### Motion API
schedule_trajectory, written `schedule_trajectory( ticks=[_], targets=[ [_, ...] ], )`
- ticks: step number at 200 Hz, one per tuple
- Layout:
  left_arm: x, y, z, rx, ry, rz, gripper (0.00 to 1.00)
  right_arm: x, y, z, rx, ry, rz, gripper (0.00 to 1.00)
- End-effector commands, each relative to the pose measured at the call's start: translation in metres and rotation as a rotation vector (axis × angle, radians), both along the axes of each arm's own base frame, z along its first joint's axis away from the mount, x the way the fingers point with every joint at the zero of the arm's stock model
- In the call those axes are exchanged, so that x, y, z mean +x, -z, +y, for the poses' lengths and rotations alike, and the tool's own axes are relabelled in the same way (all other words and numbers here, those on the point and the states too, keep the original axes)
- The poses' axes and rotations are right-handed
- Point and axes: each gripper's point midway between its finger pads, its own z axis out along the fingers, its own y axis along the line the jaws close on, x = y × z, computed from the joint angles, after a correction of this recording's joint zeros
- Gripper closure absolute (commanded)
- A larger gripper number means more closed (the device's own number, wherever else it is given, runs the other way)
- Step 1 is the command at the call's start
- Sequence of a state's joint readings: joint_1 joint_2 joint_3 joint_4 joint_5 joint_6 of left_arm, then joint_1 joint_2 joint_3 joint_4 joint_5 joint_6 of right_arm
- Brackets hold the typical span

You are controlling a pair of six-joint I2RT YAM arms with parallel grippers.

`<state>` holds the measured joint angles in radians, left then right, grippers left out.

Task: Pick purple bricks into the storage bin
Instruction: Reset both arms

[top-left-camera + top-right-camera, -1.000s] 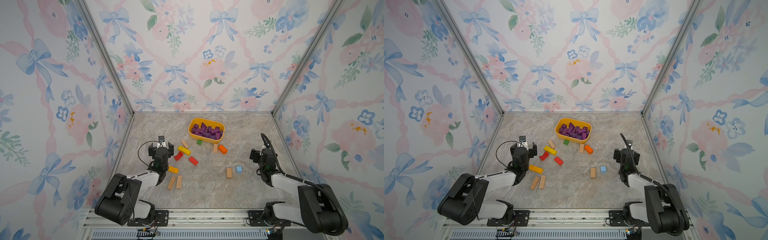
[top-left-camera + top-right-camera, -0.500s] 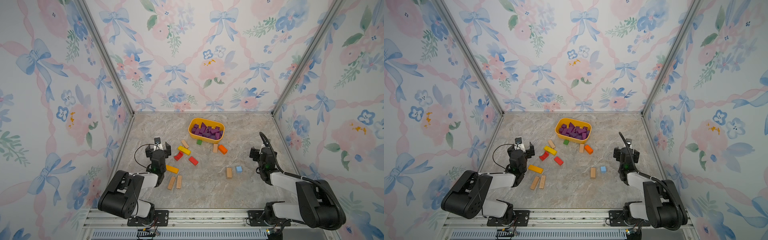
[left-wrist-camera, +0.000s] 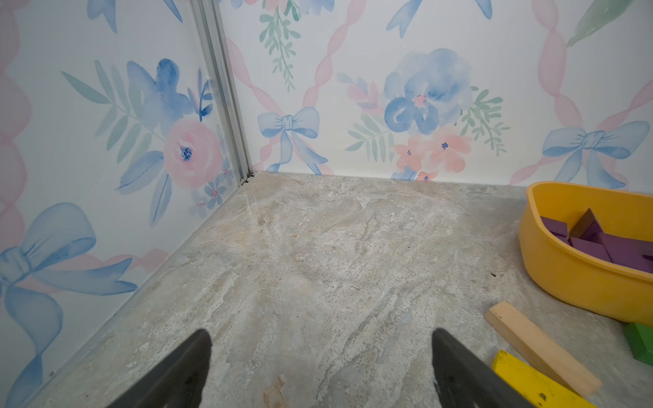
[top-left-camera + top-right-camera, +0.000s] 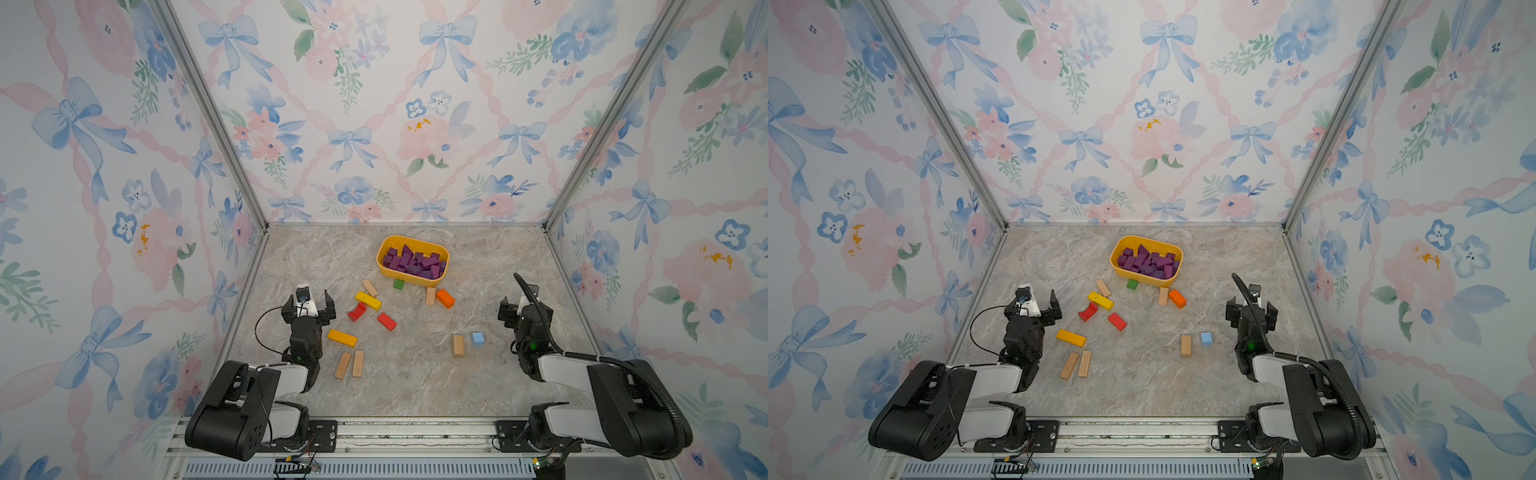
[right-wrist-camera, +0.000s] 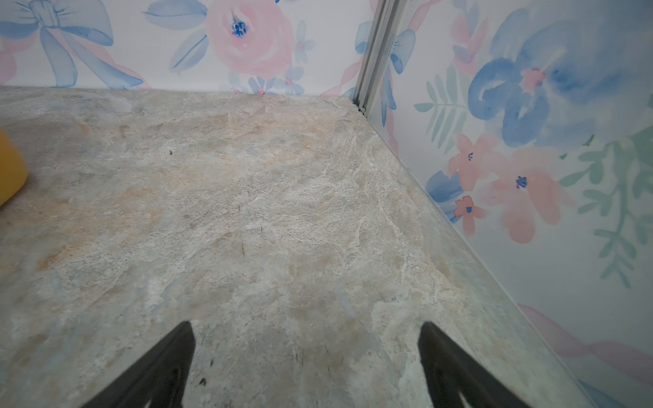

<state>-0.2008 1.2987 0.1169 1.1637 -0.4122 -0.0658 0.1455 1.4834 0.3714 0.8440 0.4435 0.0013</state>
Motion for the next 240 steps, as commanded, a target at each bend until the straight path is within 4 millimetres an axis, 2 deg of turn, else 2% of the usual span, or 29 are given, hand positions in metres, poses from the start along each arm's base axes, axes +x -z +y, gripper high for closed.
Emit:
schedule_trajectory(
  ticks=[1, 38, 101, 124, 147, 163, 175, 184, 214, 240],
  targets=[
    [-0.007, -0.013, -0.002, -0.045, 0.043, -0.077, 0.02, -0.002, -0.014, 0.002, -0.012, -0.001, -0.085, 0.03],
    [-0.01, -0.016, -0.004, -0.062, 0.092, -0.096, 0.02, -0.006, -0.015, 0.003, -0.017, -0.002, -0.107, 0.03],
    [0.004, -0.014, 0.012, -0.11, 0.084, -0.085, 0.02, -0.017, -0.019, 0.009, -0.029, -0.027, -0.175, 0.03],
    [0.0, -0.011, 0.021, -0.112, 0.054, -0.114, 0.02, -0.019, -0.019, 0.011, -0.037, -0.038, -0.19, 0.03],
    [0.007, -0.001, 0.001, -0.086, 0.172, -0.101, 0.02, -0.021, -0.02, 0.012, -0.04, -0.042, -0.202, 0.03],
    [0.009, -0.001, -0.007, -0.058, 0.216, -0.108, 0.02, -0.021, -0.019, 0.012, -0.041, -0.042, -0.199, 0.03],
    [0.007, 0.0, -0.004, -0.061, 0.196, -0.106, 0.02, -0.019, -0.018, 0.014, -0.036, -0.057, -0.196, 0.03],
    [0.008, 0.0, -0.001, -0.066, 0.177, -0.109, 0.02, -0.017, -0.008, 0.017, -0.029, -0.082, -0.162, 0.03],
    [0.016, 0.006, 0.011, -0.061, 0.056, -0.073, 0.02, -0.009, -0.008, 0.015, -0.041, -0.055, -0.14, 0.03],
    [0.016, 0.006, 0.013, -0.028, -0.02, -0.061, 0.02, 0.002, -0.003, 0.009, -0.017, -0.038, -0.094, 0.03]
  ],
)
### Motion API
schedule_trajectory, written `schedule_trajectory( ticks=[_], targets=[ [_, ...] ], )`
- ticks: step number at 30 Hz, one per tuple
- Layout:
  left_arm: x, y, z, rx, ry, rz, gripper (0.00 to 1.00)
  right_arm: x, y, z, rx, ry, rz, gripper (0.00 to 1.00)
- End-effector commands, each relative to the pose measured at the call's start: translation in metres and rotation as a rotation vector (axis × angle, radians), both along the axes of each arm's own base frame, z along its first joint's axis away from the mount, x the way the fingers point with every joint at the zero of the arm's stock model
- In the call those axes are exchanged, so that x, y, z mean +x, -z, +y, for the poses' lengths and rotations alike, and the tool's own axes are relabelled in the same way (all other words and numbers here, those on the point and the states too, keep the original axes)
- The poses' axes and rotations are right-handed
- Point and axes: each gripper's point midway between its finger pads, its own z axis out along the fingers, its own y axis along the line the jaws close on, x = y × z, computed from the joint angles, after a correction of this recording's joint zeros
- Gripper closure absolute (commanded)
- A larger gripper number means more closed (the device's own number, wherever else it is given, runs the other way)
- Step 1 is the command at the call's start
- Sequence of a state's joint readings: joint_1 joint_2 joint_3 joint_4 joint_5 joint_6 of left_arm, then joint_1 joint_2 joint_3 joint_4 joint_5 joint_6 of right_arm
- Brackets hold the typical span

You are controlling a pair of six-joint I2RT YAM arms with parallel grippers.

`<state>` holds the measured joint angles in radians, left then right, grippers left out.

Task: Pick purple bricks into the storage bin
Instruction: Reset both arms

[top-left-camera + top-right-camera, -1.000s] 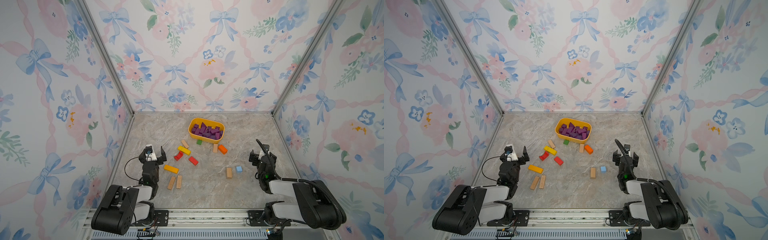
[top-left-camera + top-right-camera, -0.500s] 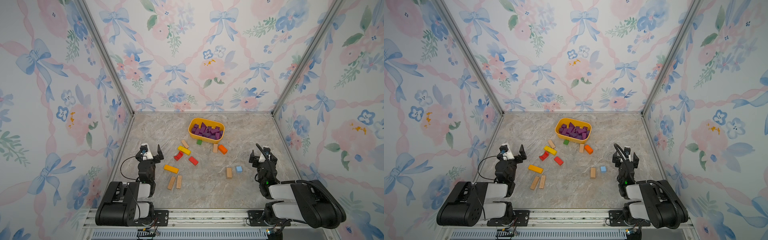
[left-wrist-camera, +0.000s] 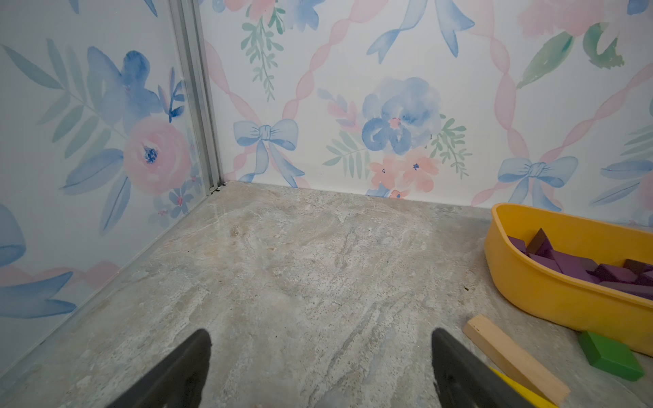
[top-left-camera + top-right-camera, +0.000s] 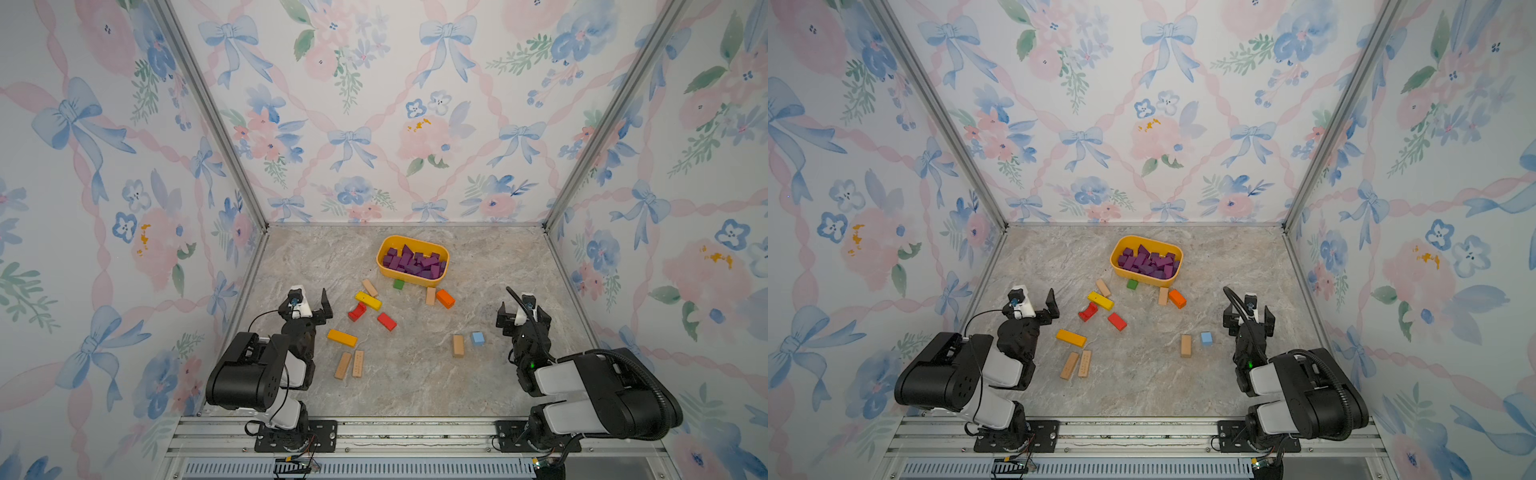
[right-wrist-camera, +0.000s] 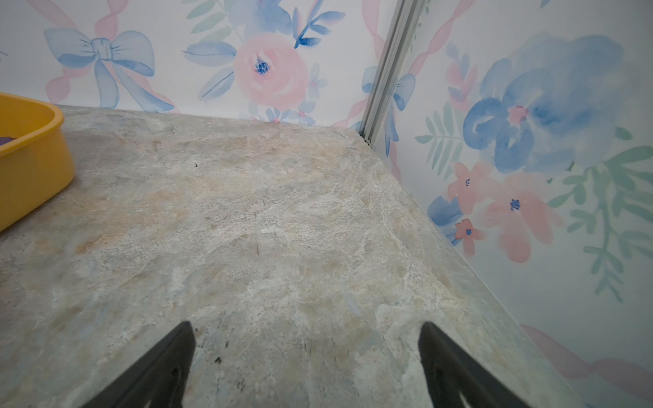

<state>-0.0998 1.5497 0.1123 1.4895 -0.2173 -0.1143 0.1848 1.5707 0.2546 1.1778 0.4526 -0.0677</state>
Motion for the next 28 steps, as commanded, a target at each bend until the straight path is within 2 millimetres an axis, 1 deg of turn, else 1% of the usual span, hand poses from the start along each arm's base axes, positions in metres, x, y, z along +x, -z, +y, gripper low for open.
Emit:
schedule_trajectory(
  ticks=[1, 3, 6, 10, 28],
  targets=[
    [0.001, 0.001, 0.013, 0.038, -0.113, 0.016, 0.02, 0.013, -0.002, -0.003, 0.03, 0.009, 0.018, 0.03],
    [0.008, 0.005, 0.014, 0.041, -0.125, 0.045, 0.02, 0.015, -0.001, -0.003, 0.035, 0.009, 0.033, 0.03],
    [0.008, 0.005, 0.014, 0.042, -0.128, 0.047, 0.02, 0.018, 0.002, -0.005, 0.052, 0.005, 0.05, 0.03],
    [0.008, 0.005, 0.013, 0.043, -0.126, 0.047, 0.02, 0.021, 0.005, -0.014, 0.108, 0.0, 0.072, 0.03],
    [0.008, 0.005, 0.011, 0.055, -0.129, 0.048, 0.02, 0.022, 0.004, -0.013, 0.103, -0.001, 0.07, 0.03]
  ],
)
